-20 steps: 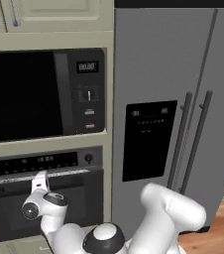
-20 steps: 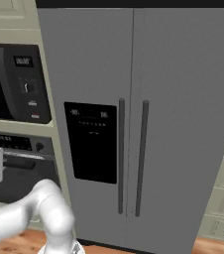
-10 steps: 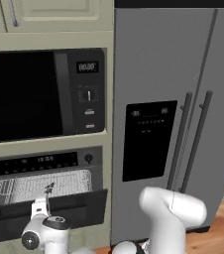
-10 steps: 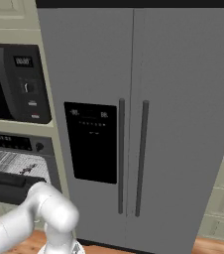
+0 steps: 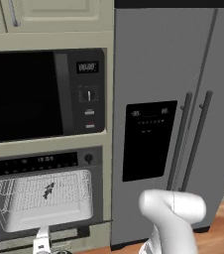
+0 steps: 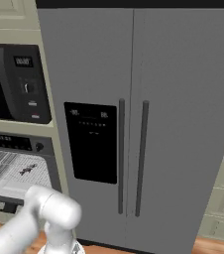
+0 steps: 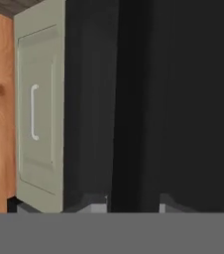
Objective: Take the fish from the oven and place it on the plate on the counter.
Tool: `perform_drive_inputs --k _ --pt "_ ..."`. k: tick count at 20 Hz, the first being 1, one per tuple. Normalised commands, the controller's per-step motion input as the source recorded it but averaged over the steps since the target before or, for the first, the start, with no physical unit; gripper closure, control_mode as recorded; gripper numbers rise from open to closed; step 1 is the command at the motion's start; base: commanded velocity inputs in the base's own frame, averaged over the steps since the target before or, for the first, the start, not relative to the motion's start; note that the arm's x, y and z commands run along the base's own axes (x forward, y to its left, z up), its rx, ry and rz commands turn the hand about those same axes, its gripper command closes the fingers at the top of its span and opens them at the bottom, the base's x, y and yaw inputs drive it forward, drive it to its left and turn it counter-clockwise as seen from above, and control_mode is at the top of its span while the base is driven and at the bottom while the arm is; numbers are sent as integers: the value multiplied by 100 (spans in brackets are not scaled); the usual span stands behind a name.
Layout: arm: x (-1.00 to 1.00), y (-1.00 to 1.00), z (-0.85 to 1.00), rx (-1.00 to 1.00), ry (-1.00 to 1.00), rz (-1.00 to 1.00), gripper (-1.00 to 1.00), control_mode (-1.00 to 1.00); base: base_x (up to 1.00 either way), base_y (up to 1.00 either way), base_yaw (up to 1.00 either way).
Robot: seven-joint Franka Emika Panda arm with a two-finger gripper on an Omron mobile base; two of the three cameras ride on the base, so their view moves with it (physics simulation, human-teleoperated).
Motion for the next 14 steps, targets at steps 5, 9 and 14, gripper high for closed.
perform_drive_inputs --k 5,9,14 --pt "-65 0 -77 0 0 0 100 -100 0 0 0" --pt "-49 0 -62 0 2 0 100 -100 0 0 0" --pt "-9 0 -29 0 9 0 -100 -100 0 0 0"
